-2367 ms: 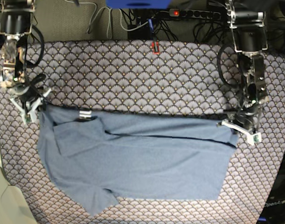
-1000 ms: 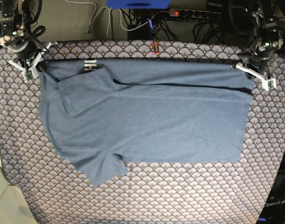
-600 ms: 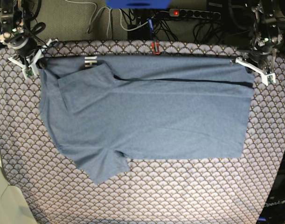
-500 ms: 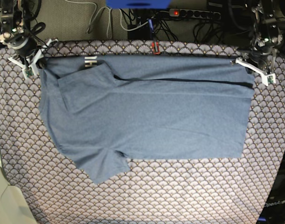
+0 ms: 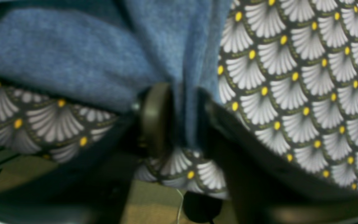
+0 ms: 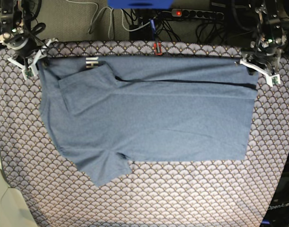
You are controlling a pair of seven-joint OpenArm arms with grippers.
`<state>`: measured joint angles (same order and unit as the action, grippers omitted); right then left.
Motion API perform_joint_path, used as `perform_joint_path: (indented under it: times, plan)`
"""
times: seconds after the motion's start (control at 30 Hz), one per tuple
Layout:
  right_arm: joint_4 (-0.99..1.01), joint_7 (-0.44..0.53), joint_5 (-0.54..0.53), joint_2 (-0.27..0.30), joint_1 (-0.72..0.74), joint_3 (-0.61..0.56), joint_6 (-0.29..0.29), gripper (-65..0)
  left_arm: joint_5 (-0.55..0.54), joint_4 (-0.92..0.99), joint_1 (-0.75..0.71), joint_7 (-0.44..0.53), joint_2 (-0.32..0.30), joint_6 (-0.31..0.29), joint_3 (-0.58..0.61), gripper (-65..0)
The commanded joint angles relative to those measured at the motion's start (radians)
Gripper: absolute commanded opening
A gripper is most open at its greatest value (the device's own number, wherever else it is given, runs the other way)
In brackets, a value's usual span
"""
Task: Fold the T-shirt properly
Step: 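Drag the shirt with both grippers toward the robot, then release, then move both grippers to the hem corners and grasp the hem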
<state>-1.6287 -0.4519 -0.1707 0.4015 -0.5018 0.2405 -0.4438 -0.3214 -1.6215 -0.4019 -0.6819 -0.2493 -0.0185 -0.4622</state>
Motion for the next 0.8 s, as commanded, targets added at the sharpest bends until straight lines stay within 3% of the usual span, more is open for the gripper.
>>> perform_joint_path:
  times: [0.0, 0.2, 0.43, 0.77]
  plan:
    - [-0.005, -0.025, 0.004, 0.007, -0.008, 0.003, -0.002, -38.5, 0.0, -0.012, -0.002, 0.021, -0.012, 0.005, -0.005, -38.4]
    - [-0.006, -0.025, 0.004, 0.007, -0.01, 0.033, -0.002, -34.6, 0.0, -0.015, -0.002, 0.021, -0.012, 0.005, -0.01, -32.3]
    - [-0.008, -0.017, 0.003, -0.02, -0.001, 0.144, -0.002, -34.7, 0.0, -0.064, -0.012, 0.024, -0.015, 0.005, -0.05, -32.3]
    - [-0.163, -0.021, 0.003, -0.016, 0.028, 0.182, -0.002, -34.4, 0.001, -0.179, 0.065, 0.021, -0.022, 0.005, -0.177, -32.1]
